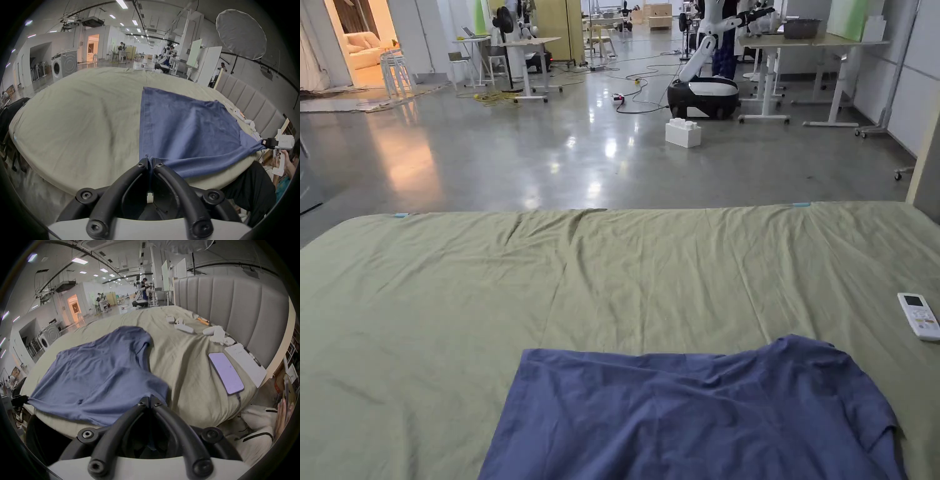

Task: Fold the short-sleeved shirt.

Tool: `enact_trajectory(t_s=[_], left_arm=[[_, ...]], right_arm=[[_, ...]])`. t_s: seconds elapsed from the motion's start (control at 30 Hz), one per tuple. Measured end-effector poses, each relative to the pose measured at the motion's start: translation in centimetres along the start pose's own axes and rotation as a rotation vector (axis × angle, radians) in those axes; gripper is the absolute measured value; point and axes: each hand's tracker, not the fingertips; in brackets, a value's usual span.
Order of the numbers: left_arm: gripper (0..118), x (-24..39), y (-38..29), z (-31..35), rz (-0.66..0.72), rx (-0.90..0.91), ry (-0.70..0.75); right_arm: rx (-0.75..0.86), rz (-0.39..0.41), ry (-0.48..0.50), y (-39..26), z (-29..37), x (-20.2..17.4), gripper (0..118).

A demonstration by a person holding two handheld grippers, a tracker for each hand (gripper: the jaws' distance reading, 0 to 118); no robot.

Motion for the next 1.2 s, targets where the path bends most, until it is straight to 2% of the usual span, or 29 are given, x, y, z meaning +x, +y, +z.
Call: enact_trajectory(t_s=[0.07, 0.1, 0.13, 0.17, 0.2, 0.23, 0.3, 0.37, 0.43, 0.53, 0.63, 0.77, 0.8, 0.9, 0.93, 0.97, 1.0, 1.03, 1.07, 1.1, 1.17, 1.2], left_arm=[[9, 0.1, -0.8, -0.6, -0.018, 0.001, 0.012], [20, 0.1, -1.0, -0.9, -0.015, -0.012, 0.022], [40, -0.5, -1.3, -1.2, -0.006, -0.026, 0.03], [72, -0.8, -1.6, -1.3, 0.015, -0.026, 0.017], [89, -1.2, -1.8, -1.3, 0.052, -0.034, 0.006], [98, -1.4, -2.0, -1.1, 0.084, -0.04, 0.014], [99, -1.9, -2.0, 0.1, 0.103, 0.006, 0.048], [99, -1.9, -1.2, 2.1, 0.121, 0.042, 0.109], [99, -0.8, 0.1, 4.9, 0.102, 0.101, 0.169], [99, 2.0, 1.8, 8.7, 0.036, 0.264, 0.219], [98, 5.5, 3.2, 11.4, -0.005, 0.383, 0.19], [96, 9.5, 4.9, 14.2, -0.063, 0.488, 0.15], [95, 10.2, 5.2, 14.7, -0.084, 0.506, 0.145], [84, 12.3, 6.4, 16.6, -0.17, 0.561, 0.152], [81, 12.5, 6.6, 17.0, -0.178, 0.569, 0.144], [75, 12.8, 6.8, 17.5, -0.185, 0.578, 0.126], [64, 13.0, 6.8, 18.0, -0.192, 0.596, 0.112], [44, 13.2, 6.8, 18.3, -0.198, 0.606, 0.09], [14, 13.2, 6.7, 18.3, -0.203, 0.607, 0.076], [7, 13.4, 6.7, 18.3, -0.204, 0.601, 0.082], [1, 13.6, 6.6, 18.4, -0.219, 0.581, 0.083], [1, 13.3, 6.5, 18.1, -0.228, 0.569, 0.073]], right_arm=[[-0.009, 0.0, -0.001, -0.6, -1.0, -0.1, 4], [-0.007, 0.007, -0.011, -0.9, -1.3, 0.3, 15], [-0.019, 0.019, -0.012, -1.1, -1.9, 0.5, 40], [-0.05, 0.02, -0.01, -1.3, -2.4, 0.8, 73], [-0.06, -0.003, -0.005, -1.7, -2.7, 1.2, 81], [-0.064, -0.024, 0.003, -2.0, -2.8, 1.9, 79], [-0.036, -0.097, -0.015, -2.3, -2.0, 2.8, 79], [0.038, -0.126, -0.025, -2.1, 0.0, 3.3, 79], [0.105, -0.124, -0.01, -1.4, 2.2, 3.2, 79], [0.19, -0.128, 0.032, 0.1, 5.7, 1.3, 87], [0.318, -0.124, 0.089, 1.2, 8.6, -1.6, 87], [0.445, 0.006, 0.128, 3.1, 11.6, -5.3, 87], [0.463, 0.015, 0.14, 3.6, 12.2, -5.8, 87], [0.498, 0.022, 0.202, 5.1, 13.6, -6.4, 84], [0.498, 0.025, 0.201, 5.5, 13.9, -6.6, 79], [0.503, 0.032, 0.196, 5.8, 14.3, -6.7, 65], [0.513, 0.037, 0.19, 6.1, 14.6, -6.8, 48], [0.517, 0.037, 0.192, 6.2, 14.7, -6.7, 27], [0.515, 0.028, 0.199, 6.4, 14.8, -6.5, 10], [0.508, 0.016, 0.203, 6.4, 14.8, -6.4, 9], [0.503, 0.012, 0.212, 6.1, 14.7, -6.2, 1], [0.497, 0.017, 0.204, 6.1, 14.6, -6.2, 1]])
